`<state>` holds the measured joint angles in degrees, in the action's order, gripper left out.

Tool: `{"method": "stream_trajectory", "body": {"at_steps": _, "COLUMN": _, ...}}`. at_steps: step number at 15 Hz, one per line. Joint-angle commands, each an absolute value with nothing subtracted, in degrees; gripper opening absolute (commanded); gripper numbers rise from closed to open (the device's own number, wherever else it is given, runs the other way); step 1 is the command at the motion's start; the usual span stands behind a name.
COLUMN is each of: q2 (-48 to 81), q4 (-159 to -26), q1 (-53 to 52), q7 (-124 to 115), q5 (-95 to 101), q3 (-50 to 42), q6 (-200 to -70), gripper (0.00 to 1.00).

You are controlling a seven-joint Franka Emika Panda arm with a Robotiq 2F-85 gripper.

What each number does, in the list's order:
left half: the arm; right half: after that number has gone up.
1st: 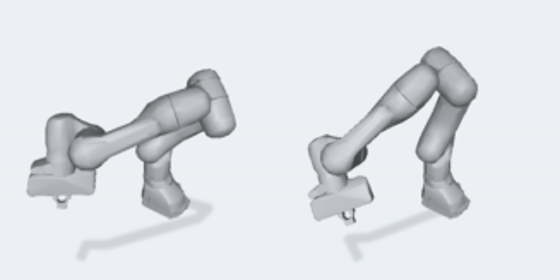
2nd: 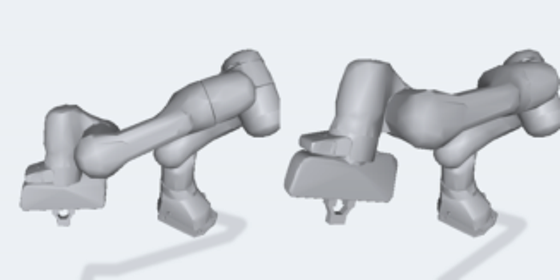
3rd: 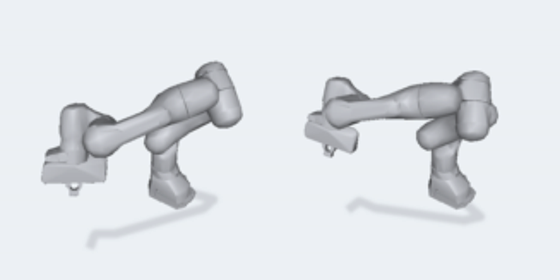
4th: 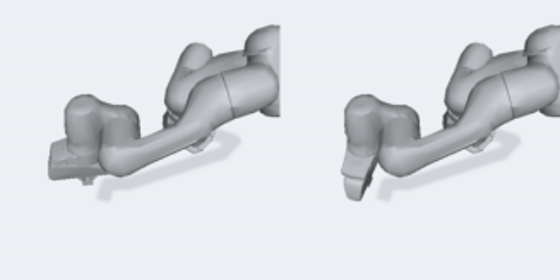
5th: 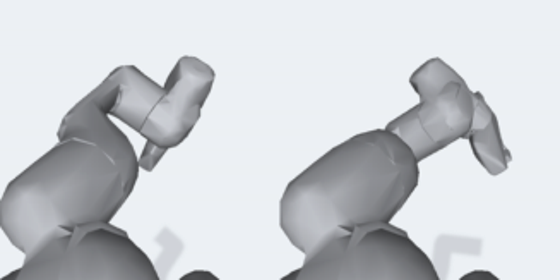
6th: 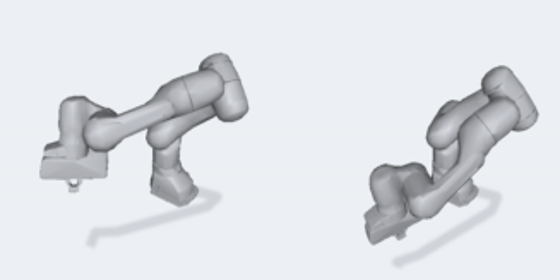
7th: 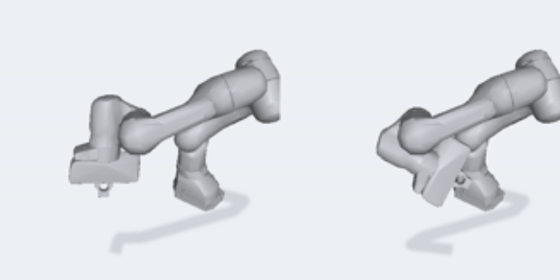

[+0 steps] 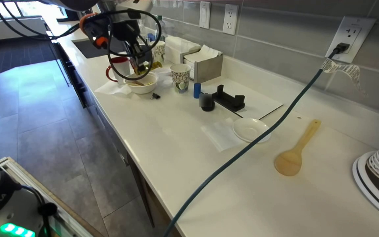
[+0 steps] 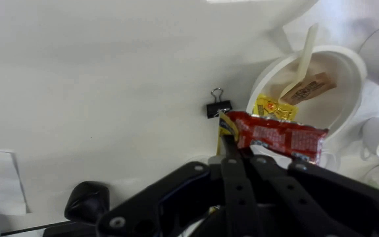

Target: Pick up the sachets on the right and put them in the white bowl on the left

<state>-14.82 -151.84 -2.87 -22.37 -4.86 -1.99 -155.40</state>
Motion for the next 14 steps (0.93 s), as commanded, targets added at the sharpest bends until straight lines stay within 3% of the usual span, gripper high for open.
{"method": "stream_trajectory", "body": {"at_steps": 1, "q2": -14.9, "q4": -151.9, "q1": -1.3, "q7": -21.0, "q5": -6.2, "q3": -0.2, "q6": -155.2, "gripper": 0.02}}
{"method": "stream_trajectory", "body": {"at_steps": 14, "q2": -2.7, "q4": -139.6, "q1": -8.5, "q7": -9.4, "q5": -21.4, "q3": 1.5, "q6": -157.9, "gripper": 0.01}}
